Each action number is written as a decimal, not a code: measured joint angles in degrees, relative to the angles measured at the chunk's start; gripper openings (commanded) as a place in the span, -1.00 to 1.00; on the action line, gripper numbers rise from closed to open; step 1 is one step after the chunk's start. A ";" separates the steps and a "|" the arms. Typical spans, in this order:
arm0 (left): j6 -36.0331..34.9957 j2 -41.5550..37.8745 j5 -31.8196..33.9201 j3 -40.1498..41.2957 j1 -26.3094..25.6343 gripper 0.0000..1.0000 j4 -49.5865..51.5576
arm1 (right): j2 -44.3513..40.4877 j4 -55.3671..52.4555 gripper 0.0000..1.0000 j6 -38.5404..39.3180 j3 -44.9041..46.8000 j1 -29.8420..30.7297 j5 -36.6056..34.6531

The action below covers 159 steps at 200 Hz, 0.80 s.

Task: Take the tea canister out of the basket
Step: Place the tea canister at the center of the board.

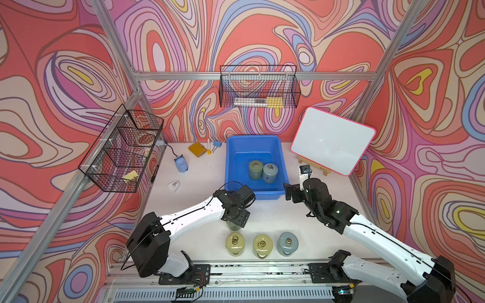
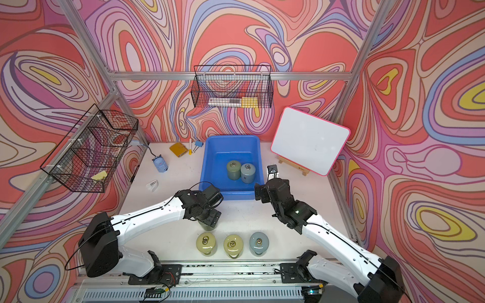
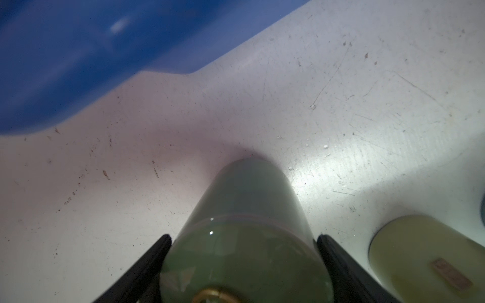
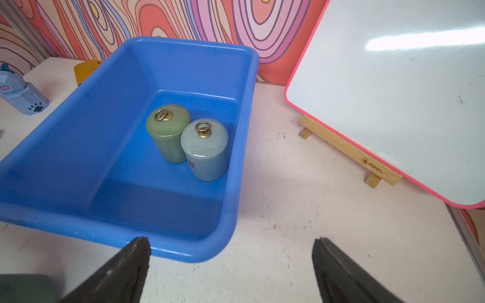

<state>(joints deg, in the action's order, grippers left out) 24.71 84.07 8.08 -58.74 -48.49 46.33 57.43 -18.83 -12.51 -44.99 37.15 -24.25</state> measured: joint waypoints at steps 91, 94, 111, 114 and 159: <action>1.11 2.10 0.02 0.48 -1.42 0.64 -0.94 | 0.00 0.00 0.96 0.00 0.00 0.00 0.00; 1.14 2.10 0.02 0.48 -1.44 0.67 -0.94 | 0.00 0.00 0.96 0.00 0.00 0.00 0.00; 1.31 2.25 0.02 0.42 -1.46 0.81 -0.94 | -0.02 -0.02 0.96 0.00 0.00 0.00 0.00; 1.33 2.29 0.02 0.39 -1.46 0.82 -0.92 | -0.02 0.00 0.96 0.00 0.00 0.00 0.00; 2.38 2.80 -0.46 -0.09 -1.46 0.98 -0.81 | -0.02 0.00 0.96 0.00 0.00 0.00 0.00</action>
<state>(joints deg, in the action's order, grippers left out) 27.09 86.87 7.62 -58.83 -49.95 45.52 57.41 -18.83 -12.51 -44.99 37.15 -24.25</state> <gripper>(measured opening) 0.983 0.983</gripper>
